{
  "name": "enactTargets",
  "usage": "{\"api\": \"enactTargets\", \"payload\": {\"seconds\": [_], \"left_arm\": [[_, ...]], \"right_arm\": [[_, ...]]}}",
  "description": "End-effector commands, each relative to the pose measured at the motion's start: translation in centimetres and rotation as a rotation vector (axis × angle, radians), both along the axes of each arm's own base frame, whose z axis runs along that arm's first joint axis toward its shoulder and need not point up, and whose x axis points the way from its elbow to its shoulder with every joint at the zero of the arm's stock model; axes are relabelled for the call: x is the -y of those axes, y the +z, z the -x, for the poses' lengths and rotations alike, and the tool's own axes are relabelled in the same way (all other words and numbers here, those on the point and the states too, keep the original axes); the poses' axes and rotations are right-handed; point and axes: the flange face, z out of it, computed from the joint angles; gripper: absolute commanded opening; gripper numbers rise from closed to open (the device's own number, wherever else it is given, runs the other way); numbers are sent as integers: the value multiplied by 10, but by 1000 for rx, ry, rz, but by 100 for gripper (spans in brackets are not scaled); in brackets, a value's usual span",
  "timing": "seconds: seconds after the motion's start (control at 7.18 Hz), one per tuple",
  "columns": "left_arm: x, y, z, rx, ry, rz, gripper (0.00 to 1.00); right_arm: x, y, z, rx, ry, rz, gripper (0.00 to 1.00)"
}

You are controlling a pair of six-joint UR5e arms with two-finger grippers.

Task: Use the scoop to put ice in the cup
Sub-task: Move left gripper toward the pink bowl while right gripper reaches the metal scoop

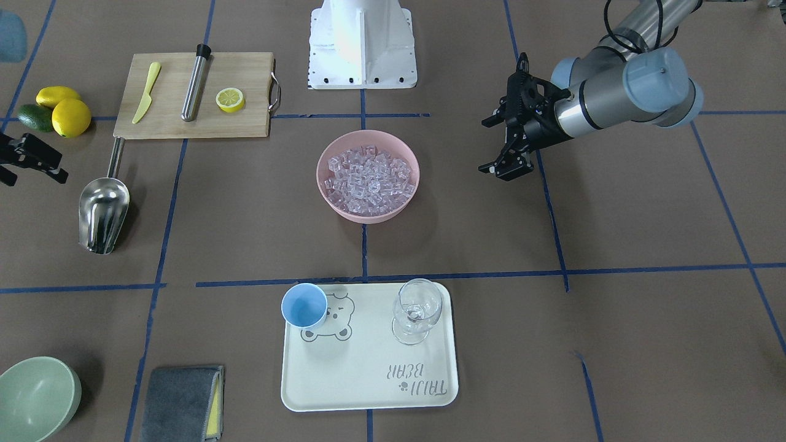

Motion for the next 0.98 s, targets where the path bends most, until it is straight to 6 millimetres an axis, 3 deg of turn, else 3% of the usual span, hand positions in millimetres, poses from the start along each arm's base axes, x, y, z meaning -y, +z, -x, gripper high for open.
{"api": "enactTargets", "payload": {"seconds": [0.0, 0.14, 0.56, 0.84], "left_arm": [[1, 7, -7, 9, 7, 8, 100], [1, 7, -7, 9, 7, 8, 100], [0, 5, -10, 8, 9, 10, 100], [0, 4, -10, 7, 9, 9, 100]], "right_arm": [[-43, 3, 79, -96, 25, 42, 100], [-53, 21, 74, -121, 21, 69, 100], [-63, 37, 71, -133, -5, 119, 100], [-72, 41, 88, -148, -43, 111, 99]]}}
